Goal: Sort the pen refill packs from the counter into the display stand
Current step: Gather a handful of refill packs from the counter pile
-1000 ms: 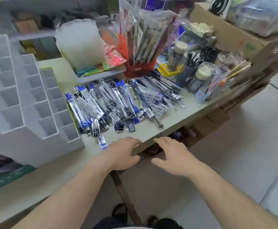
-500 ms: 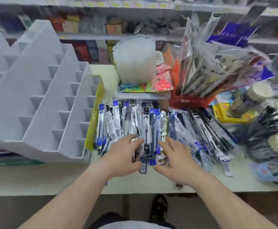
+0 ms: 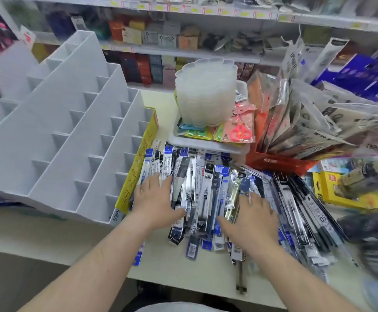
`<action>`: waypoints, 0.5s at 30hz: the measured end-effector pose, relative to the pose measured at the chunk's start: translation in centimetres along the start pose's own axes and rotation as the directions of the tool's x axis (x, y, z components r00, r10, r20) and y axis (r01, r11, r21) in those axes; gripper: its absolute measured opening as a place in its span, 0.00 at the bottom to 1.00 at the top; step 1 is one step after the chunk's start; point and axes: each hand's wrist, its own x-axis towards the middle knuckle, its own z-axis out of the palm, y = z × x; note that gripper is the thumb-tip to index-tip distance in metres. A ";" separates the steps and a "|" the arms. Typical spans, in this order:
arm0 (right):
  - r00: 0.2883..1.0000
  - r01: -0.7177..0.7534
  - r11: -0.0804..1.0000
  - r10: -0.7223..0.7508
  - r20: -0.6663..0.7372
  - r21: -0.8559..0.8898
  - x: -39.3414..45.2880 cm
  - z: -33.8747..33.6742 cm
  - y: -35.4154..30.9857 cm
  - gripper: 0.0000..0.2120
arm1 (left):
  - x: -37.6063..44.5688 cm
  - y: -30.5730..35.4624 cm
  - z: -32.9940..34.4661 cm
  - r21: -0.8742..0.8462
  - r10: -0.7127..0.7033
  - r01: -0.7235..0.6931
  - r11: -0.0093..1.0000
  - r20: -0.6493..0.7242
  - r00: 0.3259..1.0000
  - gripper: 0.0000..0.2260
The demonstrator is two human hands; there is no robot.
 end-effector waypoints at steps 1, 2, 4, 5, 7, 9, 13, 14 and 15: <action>0.998 -0.060 0.998 0.060 0.029 0.007 0.2 0.0 -0.4 0.46 | 0.5 -0.1 0.0 -0.011 -0.018 0.018 1.000 0.013 1.000 0.45; 0.992 -0.112 0.994 0.111 0.064 0.013 0.2 0.1 -0.9 0.51 | 1.1 -0.2 0.1 -0.025 -0.037 0.038 0.999 0.035 0.999 0.48; 0.980 -0.163 0.987 0.160 0.115 0.013 0.2 0.4 -2.1 0.58 | 2.2 0.0 0.5 -0.067 -0.075 0.081 0.994 0.088 0.993 0.52; 0.979 -0.162 0.987 0.159 0.124 0.012 0.3 0.5 -2.8 0.60 | 2.8 0.2 0.7 -0.080 -0.084 0.093 0.992 0.109 0.990 0.53; 0.983 -0.148 0.988 0.143 0.118 0.037 0.8 0.9 -4.3 0.61 | 3.6 0.6 1.1 -0.055 -0.074 0.080 0.995 0.100 0.992 0.54; 0.983 -0.154 0.986 0.147 0.110 0.058 1.3 1.1 -5.4 0.63 | 3.9 0.7 1.3 -0.023 -0.023 0.023 0.999 0.014 1.000 0.50; 0.983 -0.163 0.987 0.160 0.092 0.019 2.1 1.8 -6.3 0.64 | 4.5 0.0 1.4 -0.053 -0.036 0.033 0.998 -0.055 0.998 0.51; 0.983 -0.164 0.987 0.162 0.081 0.008 2.3 1.8 -6.1 0.62 | 4.7 -0.3 1.3 -0.078 -0.088 0.086 0.993 -0.022 0.996 0.55; 0.984 -0.166 0.986 0.166 0.065 -0.001 2.3 1.8 -5.8 0.60 | 4.9 -0.6 1.3 -0.117 -0.135 0.136 0.984 0.018 0.991 0.58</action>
